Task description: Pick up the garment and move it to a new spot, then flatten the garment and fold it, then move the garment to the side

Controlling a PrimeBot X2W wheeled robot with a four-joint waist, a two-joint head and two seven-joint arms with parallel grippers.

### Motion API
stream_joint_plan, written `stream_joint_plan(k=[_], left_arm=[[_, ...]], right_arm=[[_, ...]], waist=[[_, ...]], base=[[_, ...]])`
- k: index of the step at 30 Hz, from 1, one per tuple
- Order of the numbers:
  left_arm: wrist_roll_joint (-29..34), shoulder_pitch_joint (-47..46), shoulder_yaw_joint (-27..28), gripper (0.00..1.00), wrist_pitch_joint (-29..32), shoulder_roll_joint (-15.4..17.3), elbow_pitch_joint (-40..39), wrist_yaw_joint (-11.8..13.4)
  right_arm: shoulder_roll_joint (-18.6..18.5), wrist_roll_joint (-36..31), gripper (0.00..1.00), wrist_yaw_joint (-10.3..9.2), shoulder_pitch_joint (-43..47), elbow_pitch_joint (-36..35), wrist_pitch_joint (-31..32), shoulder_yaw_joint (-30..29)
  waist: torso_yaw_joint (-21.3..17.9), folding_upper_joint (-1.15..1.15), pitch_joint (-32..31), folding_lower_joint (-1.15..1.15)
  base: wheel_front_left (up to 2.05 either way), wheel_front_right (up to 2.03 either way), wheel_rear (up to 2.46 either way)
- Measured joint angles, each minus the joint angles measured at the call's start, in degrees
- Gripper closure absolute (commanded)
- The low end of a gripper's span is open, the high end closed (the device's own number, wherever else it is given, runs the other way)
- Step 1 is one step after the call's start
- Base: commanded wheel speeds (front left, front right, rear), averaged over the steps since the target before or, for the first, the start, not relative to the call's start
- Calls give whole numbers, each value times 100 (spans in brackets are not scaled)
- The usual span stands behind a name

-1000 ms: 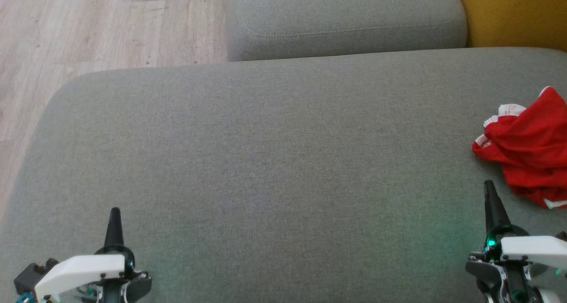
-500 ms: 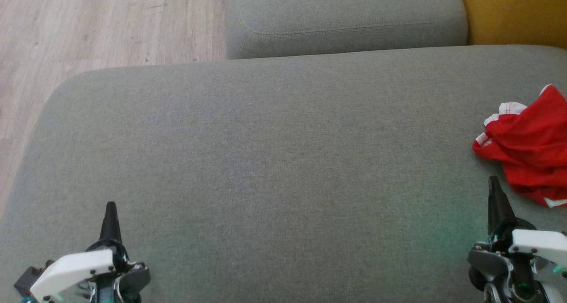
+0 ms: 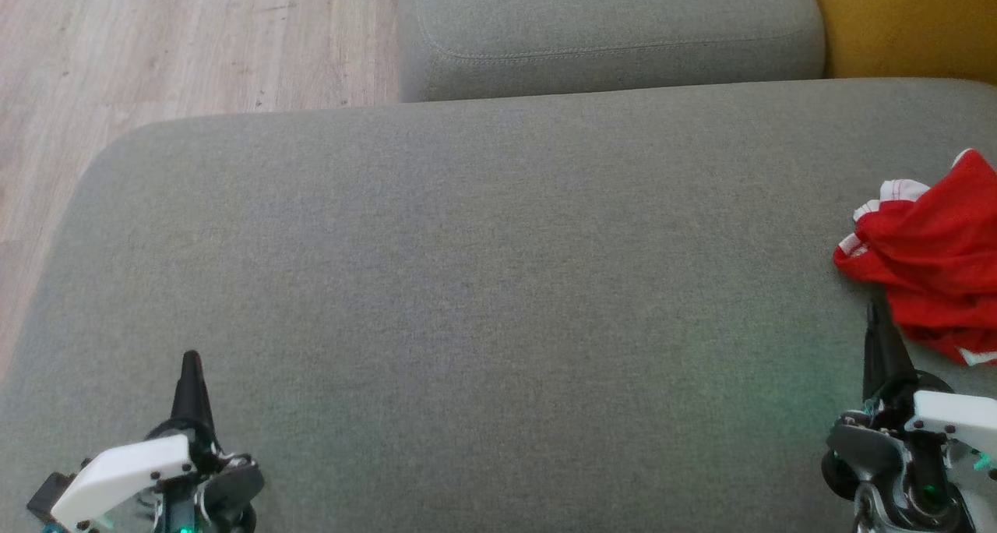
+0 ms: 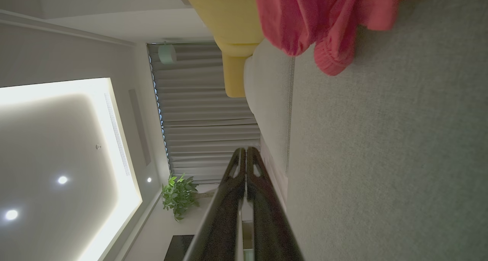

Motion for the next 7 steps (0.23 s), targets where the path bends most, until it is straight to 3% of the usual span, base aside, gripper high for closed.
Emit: stream_joint_plan(k=[7], left_arm=[[0,0,3,100,1,-3,0,0]], right_arm=[[1,0,100,0,0,1,0,-12]], waist=[[0,0,0,0]], base=[[0,0,0]])
